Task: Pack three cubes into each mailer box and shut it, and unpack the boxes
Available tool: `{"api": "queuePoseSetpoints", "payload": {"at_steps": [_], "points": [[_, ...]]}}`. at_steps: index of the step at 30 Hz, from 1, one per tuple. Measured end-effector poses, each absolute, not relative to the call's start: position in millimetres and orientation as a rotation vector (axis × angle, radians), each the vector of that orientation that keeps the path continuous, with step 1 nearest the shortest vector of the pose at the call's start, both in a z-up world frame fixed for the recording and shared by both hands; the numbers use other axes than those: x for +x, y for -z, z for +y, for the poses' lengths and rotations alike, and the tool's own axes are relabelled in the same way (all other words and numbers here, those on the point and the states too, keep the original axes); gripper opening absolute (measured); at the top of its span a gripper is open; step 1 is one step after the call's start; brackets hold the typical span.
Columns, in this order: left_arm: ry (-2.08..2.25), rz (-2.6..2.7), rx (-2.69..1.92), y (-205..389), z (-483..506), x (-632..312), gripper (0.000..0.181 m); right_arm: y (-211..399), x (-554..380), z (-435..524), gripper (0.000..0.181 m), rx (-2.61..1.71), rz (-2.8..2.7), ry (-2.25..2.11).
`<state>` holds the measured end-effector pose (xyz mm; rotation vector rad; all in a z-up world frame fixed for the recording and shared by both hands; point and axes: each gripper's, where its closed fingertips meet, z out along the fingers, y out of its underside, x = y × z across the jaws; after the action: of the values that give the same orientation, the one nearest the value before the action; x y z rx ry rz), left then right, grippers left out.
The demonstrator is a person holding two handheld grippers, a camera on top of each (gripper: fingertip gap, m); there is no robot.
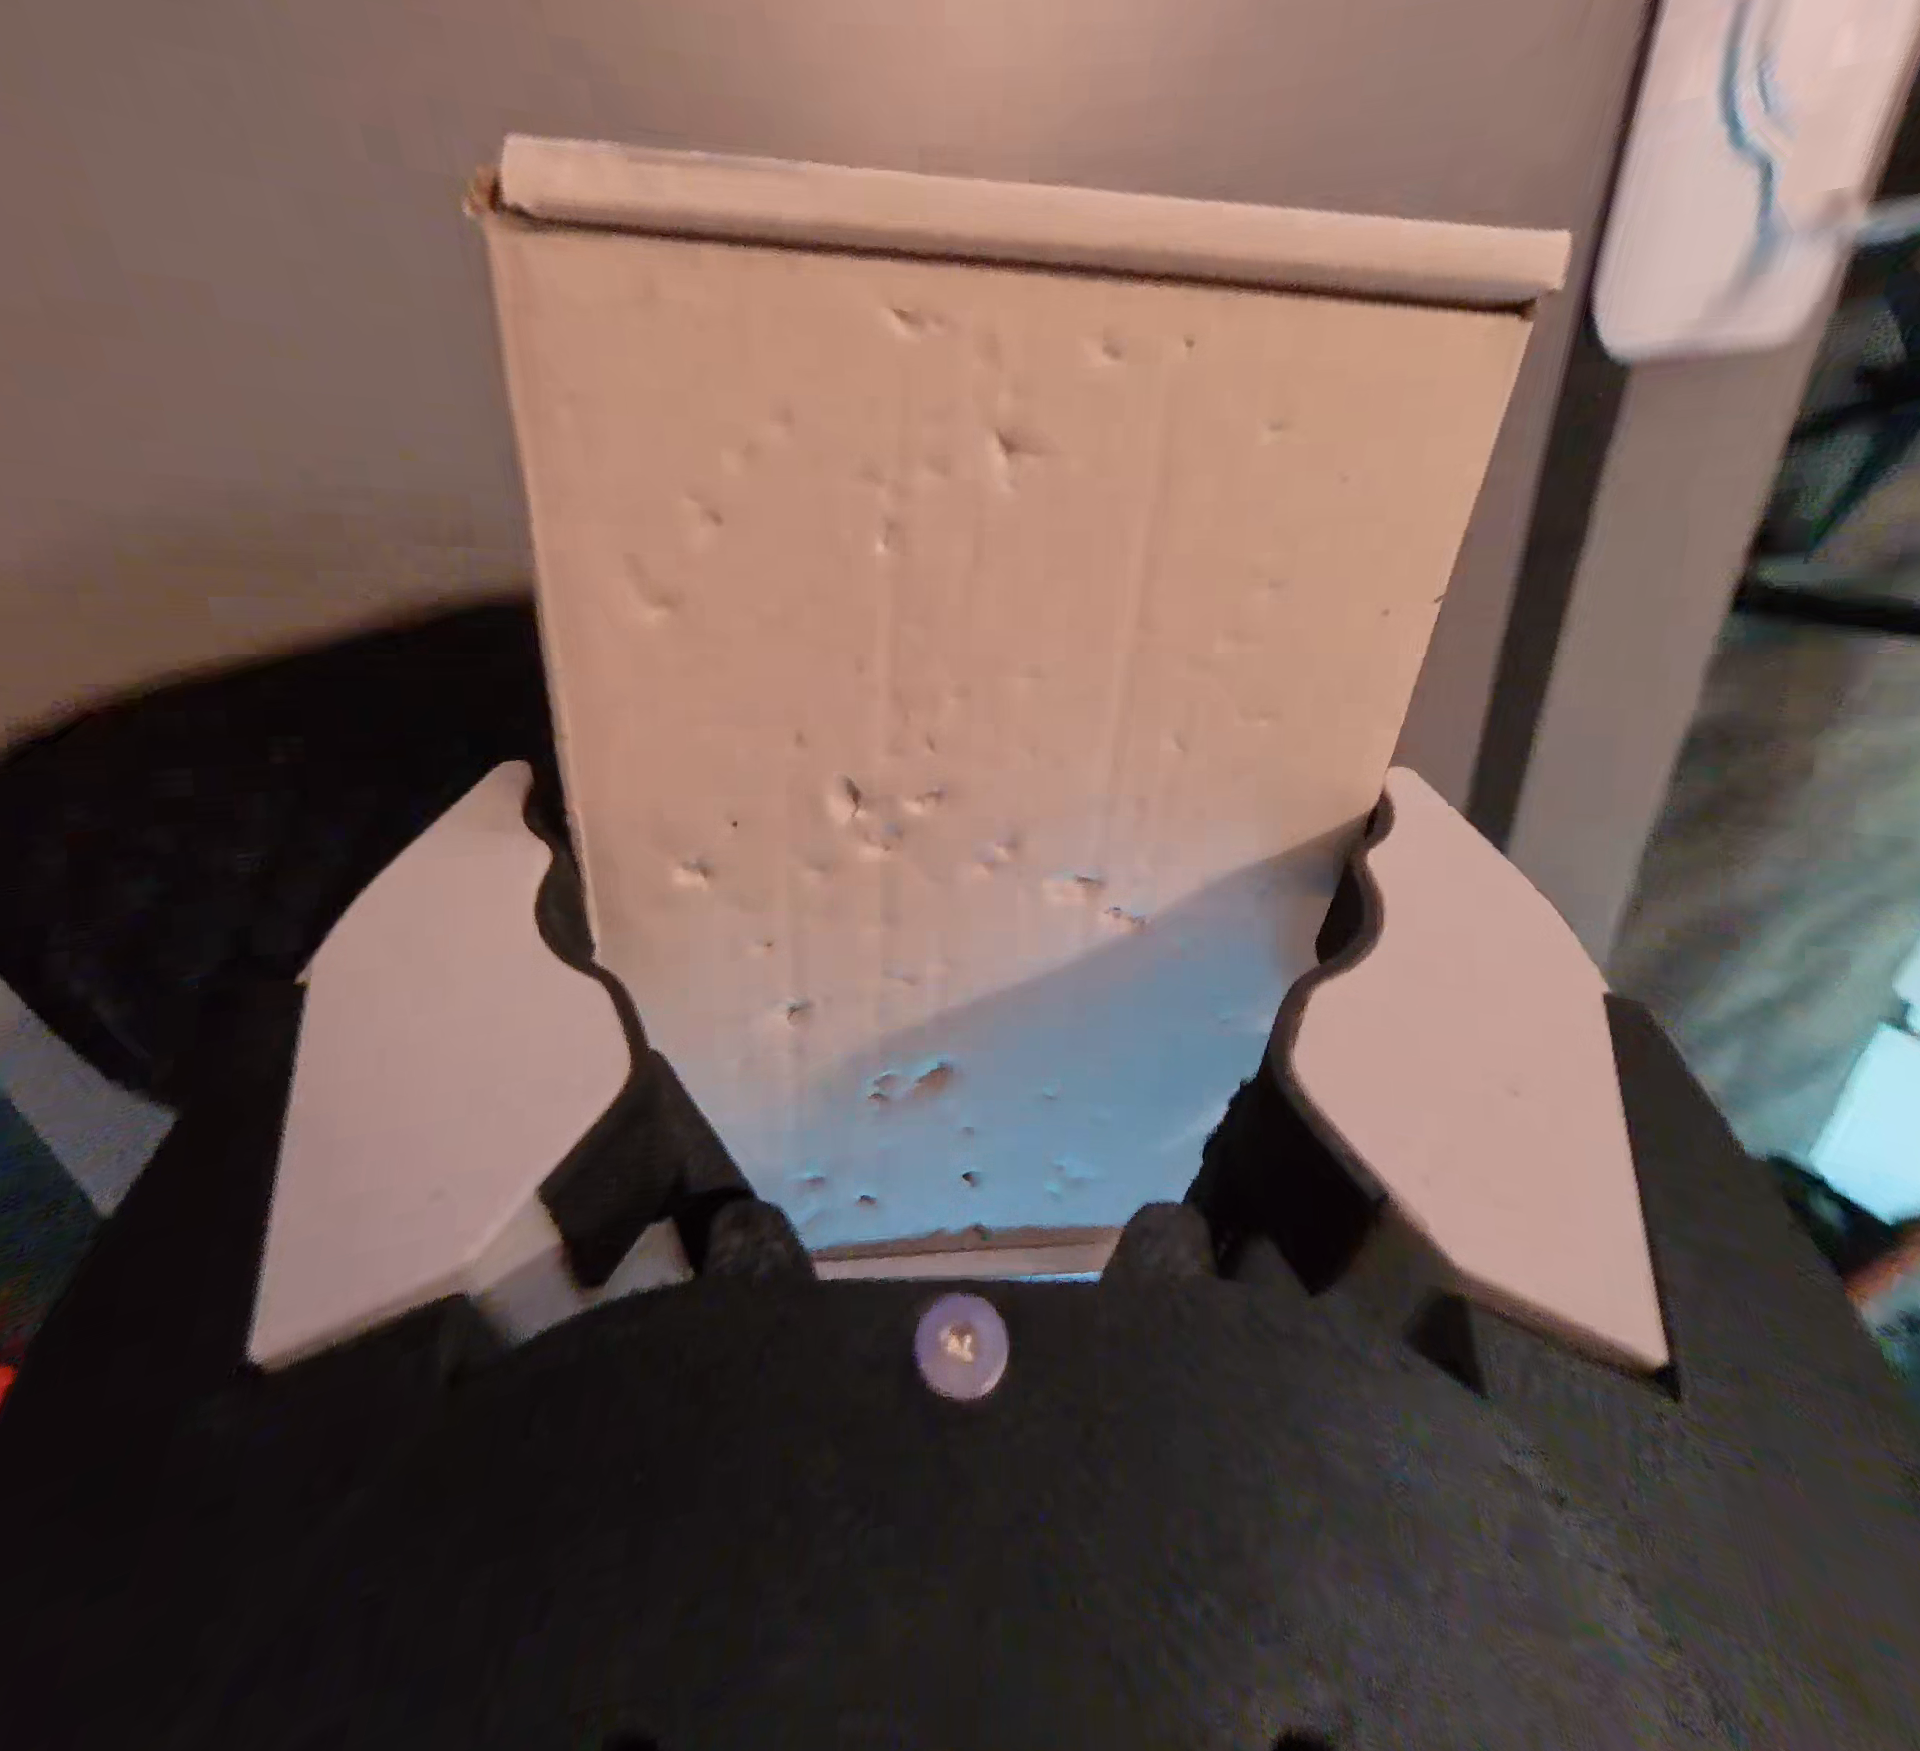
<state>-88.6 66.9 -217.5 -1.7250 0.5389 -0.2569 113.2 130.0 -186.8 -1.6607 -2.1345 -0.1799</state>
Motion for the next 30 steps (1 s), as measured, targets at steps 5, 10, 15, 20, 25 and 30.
{"api": "queuePoseSetpoints", "payload": {"at_steps": [5, 10, 15, 20, 25, 30], "points": [[0.249, 0.537, -1.733, 219, 68, -89, 0.072, 166, 217, 167, 0.138, -1.728, -2.088, 0.42], [0.256, 0.524, -1.739, 220, 69, -91, 0.072, 172, 292, 196, 0.138, -1.748, -2.062, 0.575], [0.25, 0.53, -1.748, 222, 69, -90, 0.072, 197, 324, 209, 0.137, -1.774, -2.109, 0.588], [0.254, 0.528, -1.749, 222, 69, -90, 0.071, 228, 334, 214, 0.137, -1.811, -2.202, 0.555], [0.251, 0.534, -1.745, 222, 69, -90, 0.071, 252, 334, 214, 0.138, -1.812, -2.29, 0.566], [0.251, 0.539, -1.742, 222, 69, -89, 0.071, 269, 334, 213, 0.138, -1.835, -2.345, 0.553]]}}
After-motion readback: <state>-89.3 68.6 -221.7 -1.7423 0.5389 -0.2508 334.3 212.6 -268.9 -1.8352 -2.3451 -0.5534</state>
